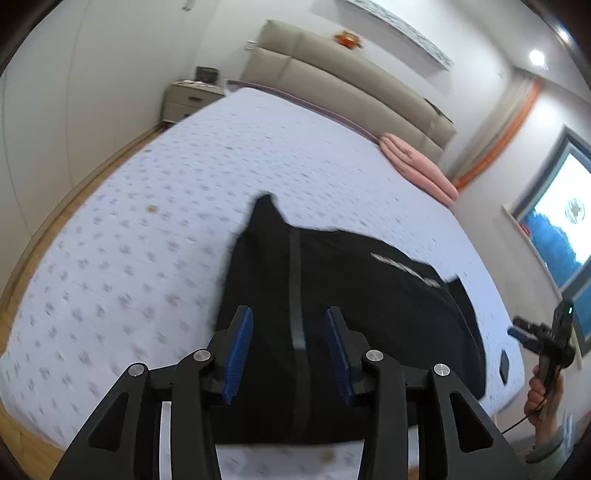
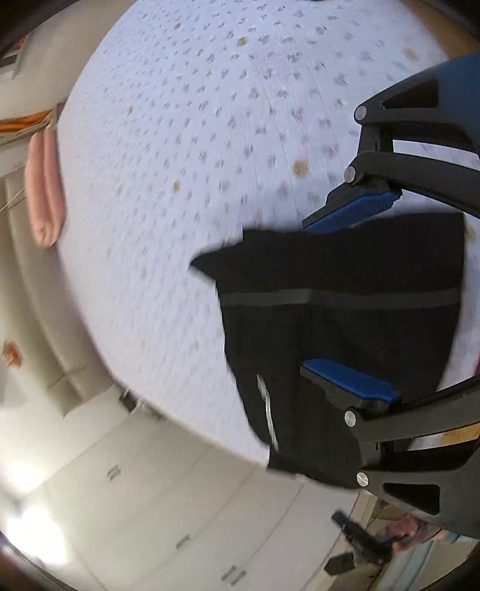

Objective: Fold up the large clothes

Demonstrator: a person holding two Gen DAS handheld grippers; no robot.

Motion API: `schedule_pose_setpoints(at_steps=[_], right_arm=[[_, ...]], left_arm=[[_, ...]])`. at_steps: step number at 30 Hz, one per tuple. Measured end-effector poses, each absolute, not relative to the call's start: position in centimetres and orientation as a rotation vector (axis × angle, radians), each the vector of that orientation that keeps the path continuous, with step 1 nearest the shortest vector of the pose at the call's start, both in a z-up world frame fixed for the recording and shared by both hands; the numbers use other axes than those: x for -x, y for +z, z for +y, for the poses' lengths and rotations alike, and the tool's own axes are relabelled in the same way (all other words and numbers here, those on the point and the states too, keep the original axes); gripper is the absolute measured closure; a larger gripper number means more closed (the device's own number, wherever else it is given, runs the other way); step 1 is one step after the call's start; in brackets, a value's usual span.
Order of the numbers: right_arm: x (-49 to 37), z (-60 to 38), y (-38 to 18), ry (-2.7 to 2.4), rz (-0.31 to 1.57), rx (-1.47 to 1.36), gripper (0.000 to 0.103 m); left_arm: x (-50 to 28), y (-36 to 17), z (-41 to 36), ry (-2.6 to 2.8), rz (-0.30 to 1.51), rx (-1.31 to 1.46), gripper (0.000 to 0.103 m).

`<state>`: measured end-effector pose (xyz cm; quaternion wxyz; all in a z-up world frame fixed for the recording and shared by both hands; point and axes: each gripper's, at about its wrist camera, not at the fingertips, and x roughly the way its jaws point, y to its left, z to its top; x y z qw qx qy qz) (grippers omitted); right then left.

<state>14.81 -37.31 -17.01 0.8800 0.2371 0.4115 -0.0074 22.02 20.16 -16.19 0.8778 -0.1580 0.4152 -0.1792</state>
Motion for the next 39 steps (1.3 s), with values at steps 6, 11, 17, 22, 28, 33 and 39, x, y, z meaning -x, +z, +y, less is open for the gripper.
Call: schedule_pose_setpoints(at_steps=[6,11,17,22,28,33,39], right_arm=[[-15.5,-28.5,-21.1,0.039,1.059,-0.429,0.030],[-17.6,-24.9,-27.2,-0.066,1.199,-0.290,0.031],[-17.9,-24.4,-26.6,-0.091,1.214,-0.262,0.032],[-15.2,-24.6,-21.3,-0.112,1.149,-0.333,0.031],[-9.8,-23.3,-12.0,-0.196,1.023,-0.314,0.021],[-4.2,-20.5,-4.2,-0.251,0.871,-0.230,0.009],[-0.1,-17.4,1.5,-0.274,0.777,-0.181,0.009]], left_arm=[[-20.8,-20.1,11.5,-0.397,0.992,0.153,0.059],[-21.8,-25.6,8.3,-0.331,1.086,0.010,0.059],[-22.1,-25.4,8.6,-0.318,1.103,-0.006,0.059],[-18.5,-19.4,8.7,-0.312,0.971,-0.095,0.059],[-13.3,-11.3,10.0,-0.289,0.864,-0.061,0.043],[-7.6,-4.7,10.7,-0.279,0.746,-0.066,0.036],[-2.8,1.3,11.9,-0.251,0.619,-0.043,0.024]])
